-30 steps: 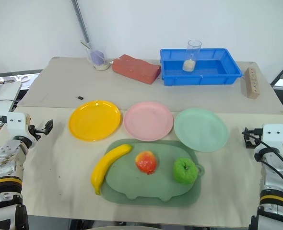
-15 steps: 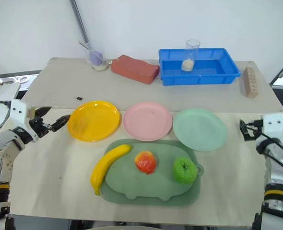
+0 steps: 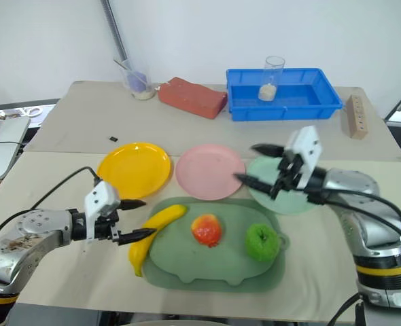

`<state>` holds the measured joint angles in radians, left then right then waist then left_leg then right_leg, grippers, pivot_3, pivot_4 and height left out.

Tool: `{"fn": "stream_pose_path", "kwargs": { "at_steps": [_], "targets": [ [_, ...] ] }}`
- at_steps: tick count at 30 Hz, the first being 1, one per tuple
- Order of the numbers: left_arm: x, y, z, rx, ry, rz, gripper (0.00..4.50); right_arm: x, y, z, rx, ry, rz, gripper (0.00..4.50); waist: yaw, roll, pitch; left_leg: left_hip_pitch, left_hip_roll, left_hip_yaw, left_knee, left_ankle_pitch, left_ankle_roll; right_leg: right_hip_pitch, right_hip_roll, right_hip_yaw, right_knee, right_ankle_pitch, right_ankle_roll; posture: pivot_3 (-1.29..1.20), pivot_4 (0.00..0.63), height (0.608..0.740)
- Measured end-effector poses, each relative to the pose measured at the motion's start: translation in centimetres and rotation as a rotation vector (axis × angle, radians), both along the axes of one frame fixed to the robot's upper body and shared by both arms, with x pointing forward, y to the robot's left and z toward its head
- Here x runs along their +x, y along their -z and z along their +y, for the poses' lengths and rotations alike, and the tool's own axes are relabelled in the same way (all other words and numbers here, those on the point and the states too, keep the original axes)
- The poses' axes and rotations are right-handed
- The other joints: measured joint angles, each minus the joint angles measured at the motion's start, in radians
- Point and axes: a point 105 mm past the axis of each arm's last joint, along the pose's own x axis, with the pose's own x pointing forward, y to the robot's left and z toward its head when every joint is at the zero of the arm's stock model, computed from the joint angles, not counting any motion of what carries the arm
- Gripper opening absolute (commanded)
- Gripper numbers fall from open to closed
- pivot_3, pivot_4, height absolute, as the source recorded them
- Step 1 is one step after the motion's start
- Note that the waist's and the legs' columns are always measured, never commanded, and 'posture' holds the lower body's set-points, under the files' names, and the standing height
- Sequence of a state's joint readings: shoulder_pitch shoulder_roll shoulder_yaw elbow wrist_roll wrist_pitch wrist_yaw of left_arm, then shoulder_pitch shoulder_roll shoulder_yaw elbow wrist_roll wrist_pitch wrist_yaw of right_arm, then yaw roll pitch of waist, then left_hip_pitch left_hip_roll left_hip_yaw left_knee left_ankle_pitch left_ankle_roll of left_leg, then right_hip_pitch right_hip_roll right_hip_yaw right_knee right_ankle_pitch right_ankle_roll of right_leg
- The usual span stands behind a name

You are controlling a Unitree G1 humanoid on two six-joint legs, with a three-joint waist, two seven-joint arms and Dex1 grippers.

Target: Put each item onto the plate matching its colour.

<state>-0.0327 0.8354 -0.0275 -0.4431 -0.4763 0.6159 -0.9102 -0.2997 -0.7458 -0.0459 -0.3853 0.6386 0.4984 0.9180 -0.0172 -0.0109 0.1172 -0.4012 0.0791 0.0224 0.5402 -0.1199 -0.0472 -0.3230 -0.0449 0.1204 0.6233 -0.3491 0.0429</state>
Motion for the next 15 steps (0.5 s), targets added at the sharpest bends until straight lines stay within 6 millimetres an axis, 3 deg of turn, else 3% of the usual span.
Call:
{"fn": "stream_pose_path", "kwargs": {
  "at_steps": [4,7,10,15],
  "targets": [
    [0.3,1.0,-0.8,0.053,0.042,-0.006,4.50,-2.9,0.4,2.8,-0.040,-0.174,0.040,4.47,0.005,0.000,0.000,-0.004,0.000,0.000,0.000,0.000,0.000,-0.004,0.000,0.000,0.000,0.000,-0.001,0.00,0.150,0.740],
    [-0.1,1.7,-1.5,0.062,0.071,0.003,4.50,-3.7,0.4,3.2,-0.069,-0.220,0.039,4.47,0.004,-0.001,0.000,-0.005,0.000,0.000,0.000,0.000,0.001,-0.006,0.000,0.000,0.000,0.000,-0.001,0.00,0.150,0.740],
    [-0.2,2.1,-1.7,0.075,0.078,-0.003,3.59,-3.9,0.4,3.2,-0.084,-0.234,0.034,4.50,0.003,-0.001,-0.001,-0.005,0.000,0.000,0.000,0.000,0.001,-0.006,0.001,0.000,0.001,0.000,-0.001,0.00,0.150,0.740],
    [0.0,2.1,-1.9,0.068,0.085,-0.019,1.33,-4.0,0.1,3.4,-0.087,-0.241,0.031,4.50,0.004,-0.001,-0.001,-0.005,0.000,0.000,0.000,0.000,0.001,-0.007,0.001,0.001,0.001,0.000,-0.001,0.00,0.150,0.740]
  ]
}}
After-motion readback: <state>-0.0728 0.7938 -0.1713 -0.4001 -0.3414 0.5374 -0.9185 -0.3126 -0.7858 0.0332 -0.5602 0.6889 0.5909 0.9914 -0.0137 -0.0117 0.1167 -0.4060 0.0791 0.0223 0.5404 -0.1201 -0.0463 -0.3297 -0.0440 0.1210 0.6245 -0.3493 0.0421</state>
